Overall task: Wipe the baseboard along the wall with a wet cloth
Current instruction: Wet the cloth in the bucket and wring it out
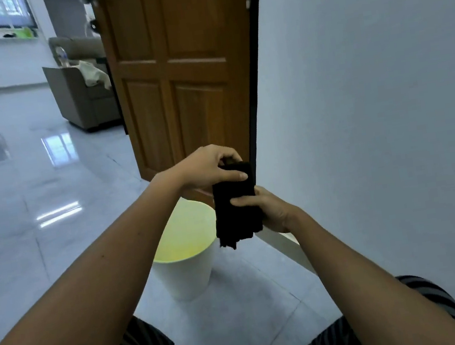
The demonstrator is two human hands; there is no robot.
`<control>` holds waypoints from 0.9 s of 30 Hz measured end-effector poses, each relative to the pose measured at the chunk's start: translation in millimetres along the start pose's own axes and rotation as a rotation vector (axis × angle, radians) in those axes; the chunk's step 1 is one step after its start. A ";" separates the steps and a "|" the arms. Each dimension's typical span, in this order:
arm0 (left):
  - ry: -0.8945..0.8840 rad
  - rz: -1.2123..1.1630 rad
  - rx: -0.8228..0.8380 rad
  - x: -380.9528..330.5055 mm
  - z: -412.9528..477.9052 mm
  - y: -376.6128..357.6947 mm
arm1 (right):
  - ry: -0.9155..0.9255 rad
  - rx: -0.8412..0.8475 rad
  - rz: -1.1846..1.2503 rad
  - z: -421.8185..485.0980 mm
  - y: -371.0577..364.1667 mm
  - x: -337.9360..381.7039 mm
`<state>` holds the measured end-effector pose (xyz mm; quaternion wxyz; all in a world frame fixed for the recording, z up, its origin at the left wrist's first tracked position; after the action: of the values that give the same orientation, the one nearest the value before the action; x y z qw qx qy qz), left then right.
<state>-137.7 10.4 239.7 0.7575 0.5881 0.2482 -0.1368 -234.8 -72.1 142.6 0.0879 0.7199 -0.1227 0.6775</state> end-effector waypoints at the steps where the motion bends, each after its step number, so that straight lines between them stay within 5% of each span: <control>1: -0.027 -0.013 -0.009 -6.8 0.9 2.6 | 0.002 0.000 -0.009 -3.0 3.9 5.2; 7: -0.112 -0.145 -0.034 -18.9 39.1 -7.1 | 0.029 -0.060 -0.042 7.9 40.9 18.0; 15: -0.076 -0.177 -0.070 44.1 130.8 -58.0 | -0.077 -0.052 0.265 48.0 103.2 -18.9; 23: 0.292 -0.406 -0.126 176.1 193.9 -224.8 | -0.611 -0.191 0.129 92.7 206.7 -141.1; 27: 0.580 -0.481 -0.118 256.8 179.5 -337.4 | -0.709 -0.338 0.035 109.9 231.7 -230.2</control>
<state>-51.9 -231.4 -142.7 0.6346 0.4827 0.5907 -0.1241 -210.4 -312.2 -103.4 0.1458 0.8825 -0.2676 0.3583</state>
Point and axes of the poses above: each hand's wrist, its own z-axis towards the middle knuckle, its own y-axis out of the back of the hand, x = y × z, the point moved 4 cm from there along z, towards the middle knuckle, and after that the axes turned 2 degrees about -x, right-handed, at the moved point
